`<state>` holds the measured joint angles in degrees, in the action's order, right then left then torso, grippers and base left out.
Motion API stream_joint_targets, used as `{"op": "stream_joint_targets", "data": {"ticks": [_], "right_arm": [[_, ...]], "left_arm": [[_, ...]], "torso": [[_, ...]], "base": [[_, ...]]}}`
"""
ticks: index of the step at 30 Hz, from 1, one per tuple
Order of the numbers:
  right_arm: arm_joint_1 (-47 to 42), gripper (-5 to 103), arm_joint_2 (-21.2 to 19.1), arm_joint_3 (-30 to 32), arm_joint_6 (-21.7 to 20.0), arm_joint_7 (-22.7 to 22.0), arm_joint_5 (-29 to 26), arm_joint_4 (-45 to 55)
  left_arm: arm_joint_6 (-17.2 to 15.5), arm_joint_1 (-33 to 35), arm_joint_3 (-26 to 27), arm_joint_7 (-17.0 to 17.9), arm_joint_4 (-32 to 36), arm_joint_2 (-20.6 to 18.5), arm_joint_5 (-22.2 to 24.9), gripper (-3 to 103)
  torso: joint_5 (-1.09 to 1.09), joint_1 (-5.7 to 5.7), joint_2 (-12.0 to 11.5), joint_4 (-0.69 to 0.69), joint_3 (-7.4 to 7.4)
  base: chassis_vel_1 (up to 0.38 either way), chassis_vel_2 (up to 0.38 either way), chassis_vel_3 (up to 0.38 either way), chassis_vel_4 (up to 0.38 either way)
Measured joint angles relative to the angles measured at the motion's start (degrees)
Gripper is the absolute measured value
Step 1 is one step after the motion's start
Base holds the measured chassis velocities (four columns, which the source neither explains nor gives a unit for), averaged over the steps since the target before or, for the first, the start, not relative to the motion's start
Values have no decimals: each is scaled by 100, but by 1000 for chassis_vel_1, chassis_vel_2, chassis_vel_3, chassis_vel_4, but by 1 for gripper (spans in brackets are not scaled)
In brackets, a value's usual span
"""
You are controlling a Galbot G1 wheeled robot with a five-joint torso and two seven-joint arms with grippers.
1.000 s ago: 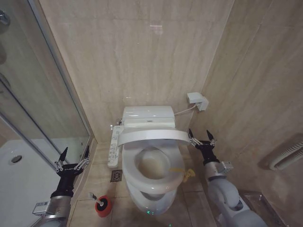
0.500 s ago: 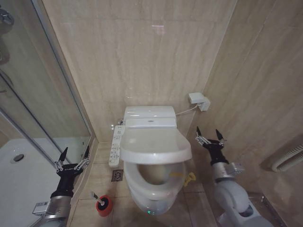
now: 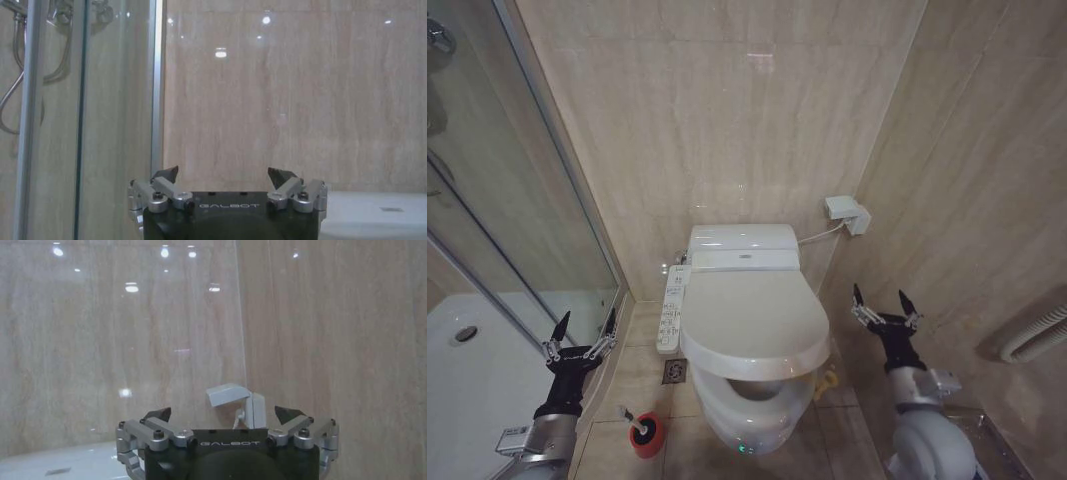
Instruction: Open the toilet lid, clean the toilet bowl with a toilet brush, close the toilet lid, and flush.
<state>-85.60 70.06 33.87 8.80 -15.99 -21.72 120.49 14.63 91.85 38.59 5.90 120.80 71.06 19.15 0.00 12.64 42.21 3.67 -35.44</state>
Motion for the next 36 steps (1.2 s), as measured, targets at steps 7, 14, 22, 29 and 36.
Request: {"op": "stream_joint_targets", "data": {"ticks": [7,14,22,29,36], "right_arm": [[-204,100,349,-34,158,183,269,179],[-497,100,707,-81,277,452,513,290],[-559,100,725,-86,212,469,597,272],[-511,100,614,-92,51,421,638,250],[-486,100,557,-137,68,638,558,271]], "left_arm": [[0,0,0,0,0,0,0,91],[0,0,0,0,0,0,0,91],[0,0,0,0,0,0,0,91],[0,0,0,0,0,0,0,91],[0,0,0,0,0,0,0,91]], "torso": [[-1,0,0,0,0],[-2,0,0,0,0],[-1,0,0,0,-1],[0,1,0,0,0],[-1,1,0,0,0]], "base": [[0,0,0,0],[0,0,0,0],[0,0,0,0],[0,0,0,0],[0,0,0,0]]}}
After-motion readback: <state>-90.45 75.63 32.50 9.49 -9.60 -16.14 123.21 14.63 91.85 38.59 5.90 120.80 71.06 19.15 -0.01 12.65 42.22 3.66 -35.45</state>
